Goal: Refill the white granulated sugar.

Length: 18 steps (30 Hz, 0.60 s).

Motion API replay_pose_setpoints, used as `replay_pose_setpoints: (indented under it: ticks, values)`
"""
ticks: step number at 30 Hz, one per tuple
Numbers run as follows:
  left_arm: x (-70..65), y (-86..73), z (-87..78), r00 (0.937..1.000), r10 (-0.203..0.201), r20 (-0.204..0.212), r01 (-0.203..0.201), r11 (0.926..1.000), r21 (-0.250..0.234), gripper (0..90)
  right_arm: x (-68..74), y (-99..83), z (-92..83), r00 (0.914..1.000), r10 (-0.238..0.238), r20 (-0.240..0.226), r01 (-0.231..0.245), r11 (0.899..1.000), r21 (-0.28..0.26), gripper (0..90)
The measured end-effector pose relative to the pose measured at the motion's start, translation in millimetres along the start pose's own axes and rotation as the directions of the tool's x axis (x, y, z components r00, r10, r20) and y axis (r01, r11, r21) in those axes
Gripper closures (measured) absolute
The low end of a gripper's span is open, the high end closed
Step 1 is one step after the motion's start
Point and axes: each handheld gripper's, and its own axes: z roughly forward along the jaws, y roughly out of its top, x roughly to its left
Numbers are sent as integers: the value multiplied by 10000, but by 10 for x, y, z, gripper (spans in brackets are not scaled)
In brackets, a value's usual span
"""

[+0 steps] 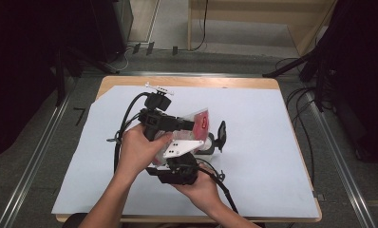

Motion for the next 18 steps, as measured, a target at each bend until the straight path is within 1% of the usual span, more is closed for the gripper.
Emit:
replay_pose_setpoints:
  ticks: [11, 18]
  values:
    - [-10, 1, -5, 10000, 27, -66, -27, 10000, 23, 732, 7, 2, -1, 10000, -1, 1, 1, 10000, -20, 666]
    - [8, -8, -8, 10000, 48, 22, -49, 10000, 32, 736, 16, -6, 12, 10000, -54, 53, 54, 10000, -24, 665]
